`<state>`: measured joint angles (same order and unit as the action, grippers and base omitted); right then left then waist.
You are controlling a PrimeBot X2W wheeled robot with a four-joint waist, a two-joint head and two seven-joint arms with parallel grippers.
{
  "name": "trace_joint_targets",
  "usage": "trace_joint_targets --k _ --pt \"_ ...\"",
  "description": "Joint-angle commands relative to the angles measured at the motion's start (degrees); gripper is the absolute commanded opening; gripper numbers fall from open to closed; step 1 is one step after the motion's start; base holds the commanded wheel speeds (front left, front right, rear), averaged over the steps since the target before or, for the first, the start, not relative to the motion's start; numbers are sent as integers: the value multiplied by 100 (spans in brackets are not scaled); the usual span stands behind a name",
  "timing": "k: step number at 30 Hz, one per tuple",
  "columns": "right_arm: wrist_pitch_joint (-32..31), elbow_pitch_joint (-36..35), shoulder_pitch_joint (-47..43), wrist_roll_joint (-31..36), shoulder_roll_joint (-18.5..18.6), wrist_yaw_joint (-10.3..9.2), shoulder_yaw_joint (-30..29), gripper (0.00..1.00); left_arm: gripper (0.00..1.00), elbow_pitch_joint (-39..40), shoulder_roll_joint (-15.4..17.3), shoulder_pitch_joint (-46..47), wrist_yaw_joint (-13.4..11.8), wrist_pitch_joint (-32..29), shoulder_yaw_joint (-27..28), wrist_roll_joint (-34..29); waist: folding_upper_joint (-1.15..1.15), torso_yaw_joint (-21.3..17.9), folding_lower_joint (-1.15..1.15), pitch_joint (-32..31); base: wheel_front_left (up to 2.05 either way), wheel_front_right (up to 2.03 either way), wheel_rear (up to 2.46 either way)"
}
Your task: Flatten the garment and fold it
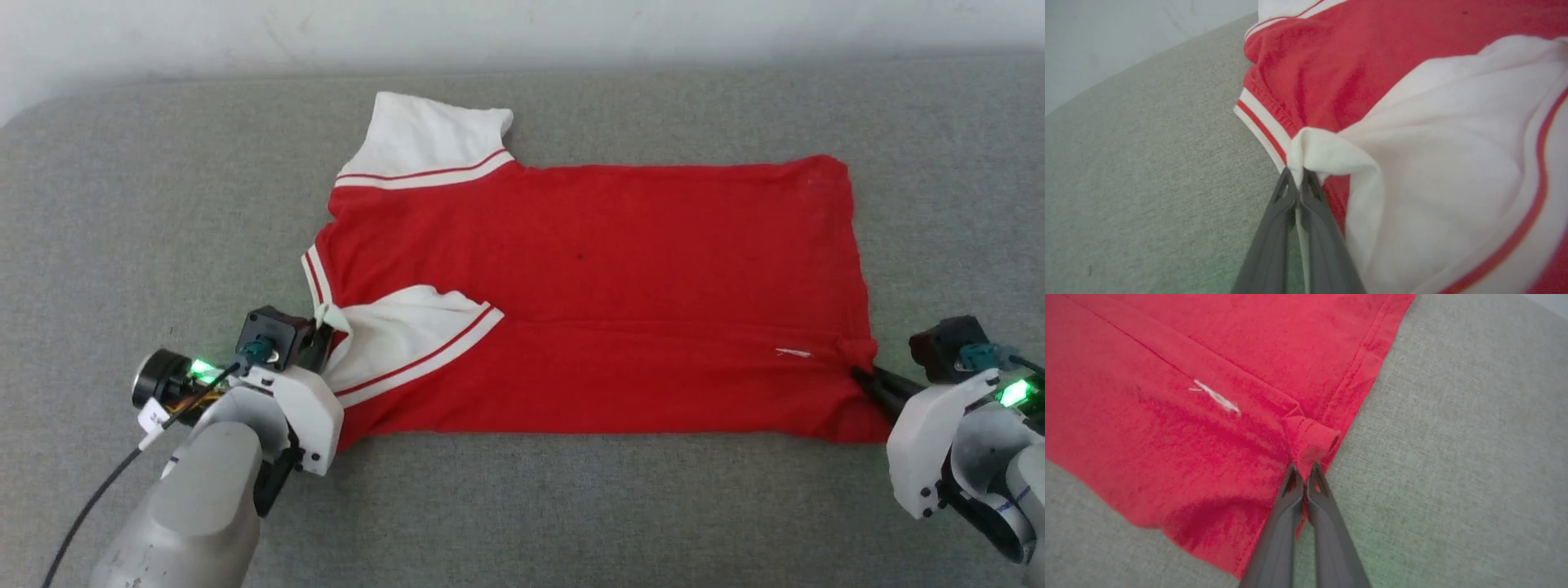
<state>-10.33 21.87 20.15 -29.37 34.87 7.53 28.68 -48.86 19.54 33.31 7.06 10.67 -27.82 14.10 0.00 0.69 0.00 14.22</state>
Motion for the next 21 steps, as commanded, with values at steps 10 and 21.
trace_joint_targets --k 10,21 --pt "317 80 -64 -245 129 -4 108 100 100 -360 177 173 42 91 -719 950 0 159 0 -833 0 0 0" --pt "252 -434 -401 -187 206 -4 -231 100 100 1005 1112 839 42 -1961 -1795 2306 0 316 0 -1183 0 0 0"
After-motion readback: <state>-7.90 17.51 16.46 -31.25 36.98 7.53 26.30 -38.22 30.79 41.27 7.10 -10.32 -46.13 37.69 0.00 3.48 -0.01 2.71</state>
